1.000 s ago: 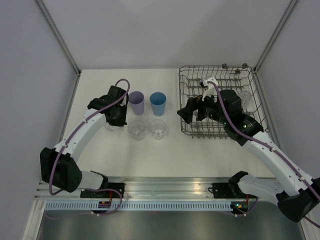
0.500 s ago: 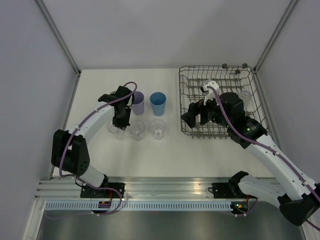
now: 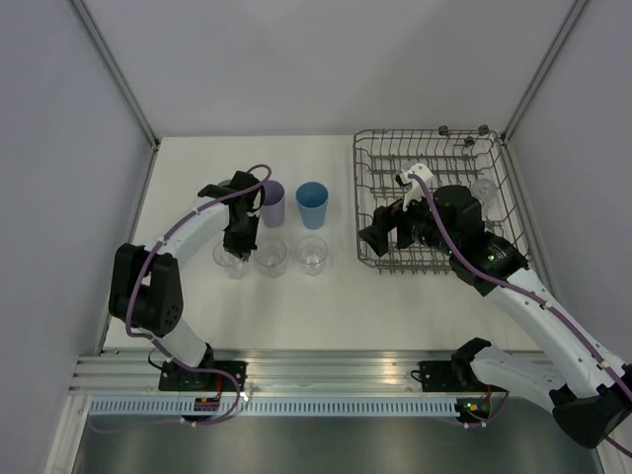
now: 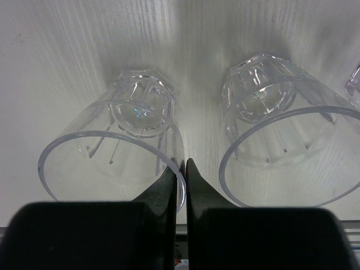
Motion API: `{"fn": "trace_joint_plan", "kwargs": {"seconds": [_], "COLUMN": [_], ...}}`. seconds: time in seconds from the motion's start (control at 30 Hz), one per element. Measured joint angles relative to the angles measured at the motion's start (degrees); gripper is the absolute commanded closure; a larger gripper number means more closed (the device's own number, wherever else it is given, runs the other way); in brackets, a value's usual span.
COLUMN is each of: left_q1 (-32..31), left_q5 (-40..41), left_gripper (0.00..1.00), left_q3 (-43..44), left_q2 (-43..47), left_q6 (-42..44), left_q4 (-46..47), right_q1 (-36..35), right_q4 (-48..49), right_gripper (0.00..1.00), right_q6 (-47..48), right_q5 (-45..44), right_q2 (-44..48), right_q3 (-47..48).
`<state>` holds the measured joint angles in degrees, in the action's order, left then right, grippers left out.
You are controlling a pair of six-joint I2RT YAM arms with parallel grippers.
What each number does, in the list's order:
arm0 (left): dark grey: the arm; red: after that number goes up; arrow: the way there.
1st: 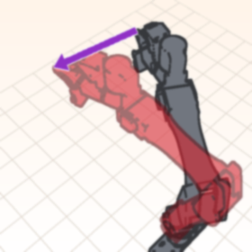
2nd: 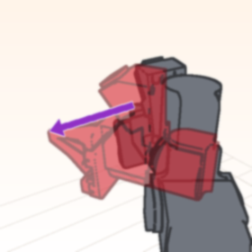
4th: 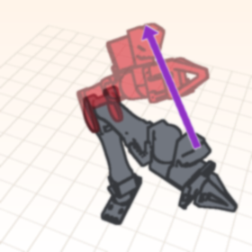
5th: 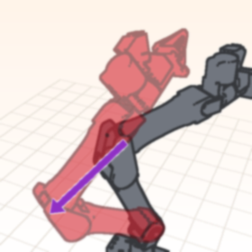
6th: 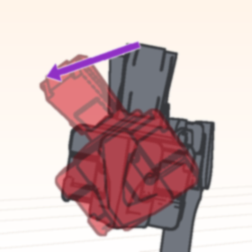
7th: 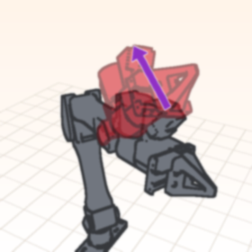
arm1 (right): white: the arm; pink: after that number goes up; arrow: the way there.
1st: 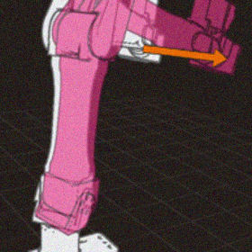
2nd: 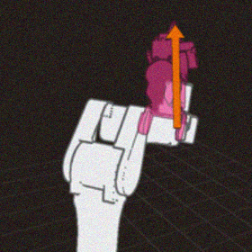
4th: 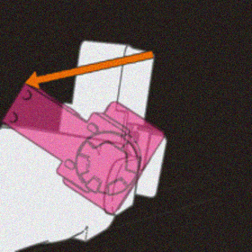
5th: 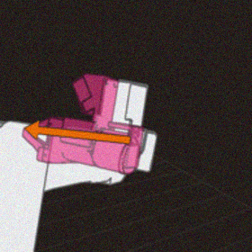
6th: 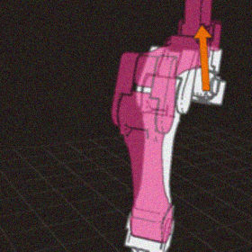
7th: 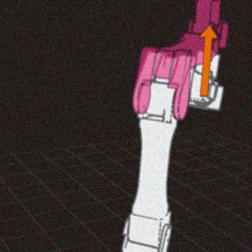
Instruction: Unload the cups from the dish rack
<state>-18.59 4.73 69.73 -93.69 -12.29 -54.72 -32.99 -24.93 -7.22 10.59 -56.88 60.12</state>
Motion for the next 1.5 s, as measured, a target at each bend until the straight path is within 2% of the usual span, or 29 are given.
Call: {"fn": "trace_joint_plan", "kwargs": {"seconds": [0.3,0.57,0.73,0.87,0.97,1.0,1.07,1.1,1.13,1.3,1.5], "left_q1": [0.26,0.26,0.26,0.26,0.26,0.26,0.26,0.26,0.26,0.26,0.26], "left_q5": [-0.59,-0.59,-0.72,-0.94,-1.22,-1.42,-1.90,-1.95,-2.03,-1.38,3.50], "left_gripper": [0.78,0.73,0.56,0.46,0.34,0.26,0.20,0.07,0.01,0.00,0.00], "left_q3": [0.00,0.00,0.00,0.00,0.00,-0.04,-0.17,-0.48,-0.79,-2.84,-8.52], "left_q2": [-0.04,0.24,3.63,8.79,13.31,14.71,18.51,20.68,23.23,35.34,50.69], "left_q6": [0.04,0.33,0.50,0.50,0.55,0.59,0.68,0.66,0.87,0.66,0.11], "left_q4": [0.00,-0.02,-0.04,-0.02,0.09,0.13,0.57,1.03,1.31,4.31,9.05], "right_q1": [0.00,0.00,0.00,0.00,0.00,0.00,0.04,0.22,0.44,4.68,16.52], "right_q4": [0.00,-0.02,-0.24,-0.39,-0.33,-0.33,-0.33,-0.35,-0.37,-0.35,0.07], "right_gripper": [0.02,0.02,0.02,0.02,0.02,0.02,0.02,0.02,0.02,0.02,0.02], "right_q6": [0.07,0.26,0.48,0.39,-0.24,-0.52,-1.36,-1.79,-2.34,-5.49,-7.15], "right_q5": [-0.20,-0.61,-1.64,-3.72,-8.26,-10.62,-15.37,-17.84,-20.13,-28.00,-32.41], "right_q2": [0.33,0.35,0.33,0.28,0.31,0.31,0.31,0.24,0.11,-1.90,-6.62], "right_q3": [-0.13,-0.13,-0.13,-0.13,-0.13,-0.13,-0.13,-0.13,-0.11,0.04,0.79]}}
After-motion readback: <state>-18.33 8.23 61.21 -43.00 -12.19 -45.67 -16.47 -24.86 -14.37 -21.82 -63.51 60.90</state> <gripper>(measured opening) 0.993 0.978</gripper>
